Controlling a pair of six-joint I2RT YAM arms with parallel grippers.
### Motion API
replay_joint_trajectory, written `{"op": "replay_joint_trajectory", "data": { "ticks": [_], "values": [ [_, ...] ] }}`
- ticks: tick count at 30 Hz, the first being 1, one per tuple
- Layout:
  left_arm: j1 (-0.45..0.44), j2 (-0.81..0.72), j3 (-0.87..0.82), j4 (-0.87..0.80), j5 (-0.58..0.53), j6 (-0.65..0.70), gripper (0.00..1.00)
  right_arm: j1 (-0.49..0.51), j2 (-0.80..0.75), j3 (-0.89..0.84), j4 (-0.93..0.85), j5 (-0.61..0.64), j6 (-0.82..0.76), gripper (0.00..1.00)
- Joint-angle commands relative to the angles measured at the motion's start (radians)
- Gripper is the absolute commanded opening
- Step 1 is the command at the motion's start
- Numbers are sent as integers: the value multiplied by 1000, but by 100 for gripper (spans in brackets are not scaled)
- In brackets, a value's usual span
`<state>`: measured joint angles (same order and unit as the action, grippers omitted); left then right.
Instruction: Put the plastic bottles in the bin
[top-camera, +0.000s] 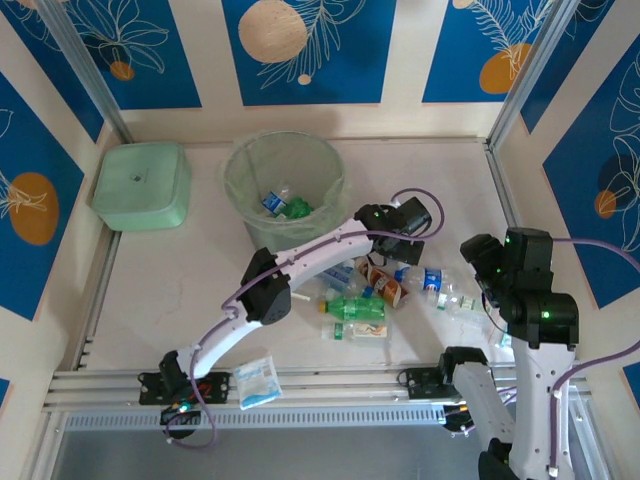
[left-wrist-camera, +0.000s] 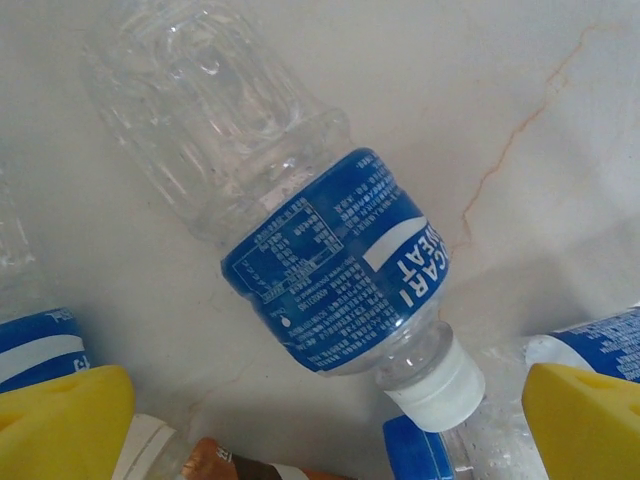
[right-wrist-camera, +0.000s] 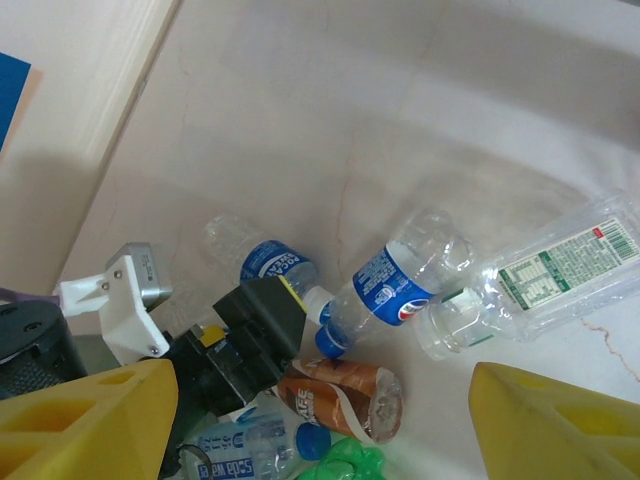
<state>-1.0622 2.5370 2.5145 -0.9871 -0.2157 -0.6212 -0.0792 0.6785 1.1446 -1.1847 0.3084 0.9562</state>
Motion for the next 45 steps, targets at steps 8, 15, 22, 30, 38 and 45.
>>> {"op": "replay_joint_trajectory", "data": {
  "ticks": [8,15,22,30,38,45],
  "values": [
    [-111,-410,-408,124,-18,102,96,-17,43,33,3,-48,-48,78],
    [-119,-892,-1032,323,100,183,97,-41,55,16,14,-88,-56,79],
    [-119,-1073,-1359,388,328,323,99,-40,58,-86,72,-163,-18,78],
    [-121,-984,-1383,489,369,442,99,-21,56,-145,85,-177,4,78],
    [-124,-859,-1349,511,437,519,100,-27,69,-140,71,-184,0,78],
    [-131,-831,-1361,533,453,523,97,-40,70,-134,69,-196,-12,78]
  ]
}}
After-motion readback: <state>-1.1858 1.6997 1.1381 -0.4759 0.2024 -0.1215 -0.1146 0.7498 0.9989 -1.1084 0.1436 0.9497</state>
